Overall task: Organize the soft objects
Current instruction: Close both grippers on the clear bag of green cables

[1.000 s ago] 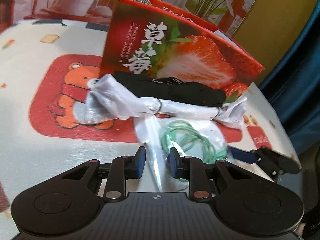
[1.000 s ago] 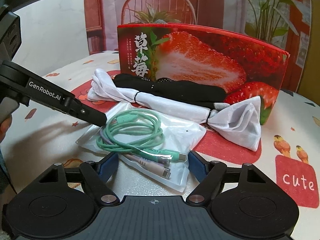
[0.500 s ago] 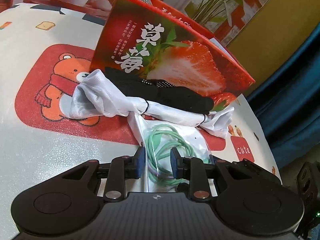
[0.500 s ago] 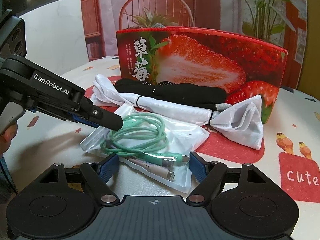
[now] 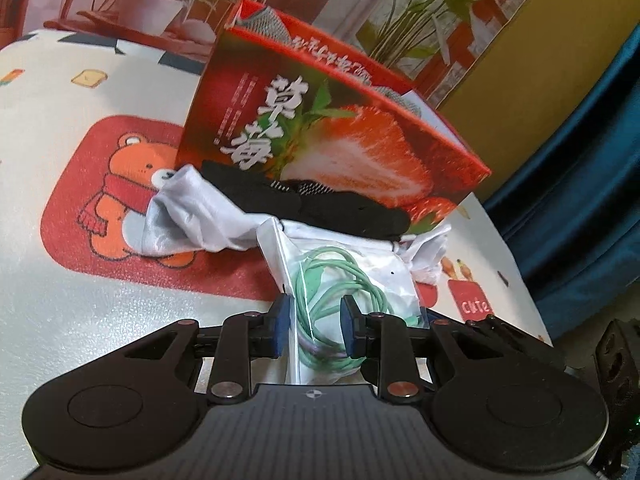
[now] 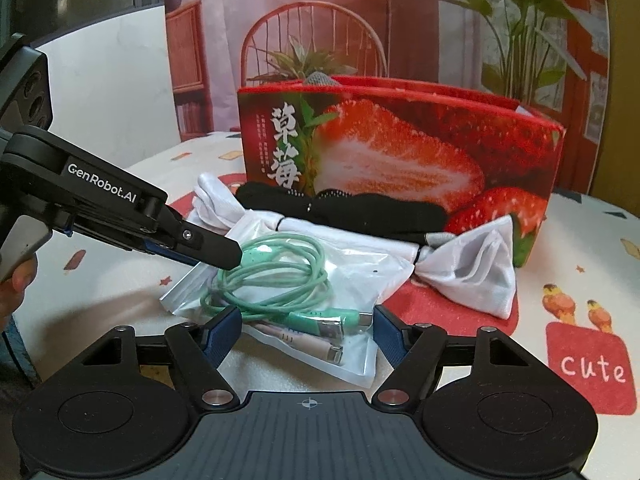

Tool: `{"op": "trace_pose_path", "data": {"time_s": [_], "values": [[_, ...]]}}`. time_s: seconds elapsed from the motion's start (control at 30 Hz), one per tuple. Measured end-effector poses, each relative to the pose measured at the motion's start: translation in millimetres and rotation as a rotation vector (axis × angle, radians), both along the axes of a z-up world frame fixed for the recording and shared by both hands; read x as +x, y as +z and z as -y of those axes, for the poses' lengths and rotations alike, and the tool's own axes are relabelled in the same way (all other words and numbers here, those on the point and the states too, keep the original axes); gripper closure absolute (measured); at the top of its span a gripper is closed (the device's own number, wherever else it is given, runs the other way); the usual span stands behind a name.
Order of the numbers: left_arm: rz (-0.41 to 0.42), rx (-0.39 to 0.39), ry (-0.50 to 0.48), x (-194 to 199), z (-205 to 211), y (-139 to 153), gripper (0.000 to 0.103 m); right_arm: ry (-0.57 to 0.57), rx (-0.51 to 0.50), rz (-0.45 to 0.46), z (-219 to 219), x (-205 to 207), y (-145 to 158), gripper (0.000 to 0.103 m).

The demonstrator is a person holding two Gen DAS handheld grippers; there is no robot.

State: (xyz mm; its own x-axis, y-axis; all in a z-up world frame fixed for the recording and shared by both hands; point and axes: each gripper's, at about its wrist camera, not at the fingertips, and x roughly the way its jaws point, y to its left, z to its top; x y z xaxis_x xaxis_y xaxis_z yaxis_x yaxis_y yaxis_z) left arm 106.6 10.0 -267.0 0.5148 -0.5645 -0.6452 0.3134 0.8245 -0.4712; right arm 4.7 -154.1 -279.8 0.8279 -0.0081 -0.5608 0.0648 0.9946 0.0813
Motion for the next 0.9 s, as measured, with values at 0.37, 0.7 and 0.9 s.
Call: {"op": "trace_pose_path", "data": {"time_s": [0.37,0.7,0.9], "values": [[0.082,0.022,-0.025,-4.5,10.5,19.0,0.083,0.054,-0.083,-0.021,-12.3,9.4,19.9,0.053],[-0.007,0.167,-0.001,6.8,-15.2,0.0,0.066,0.047,0.001,-0.094,-4.7,0.5,10.0,0.038],[-0.011,0.220,-0.060,4.5,-5.6,-10.1,0.062,0.039,0.022,-0.153,-6.2,0.0,-4.5,0.039]]}}
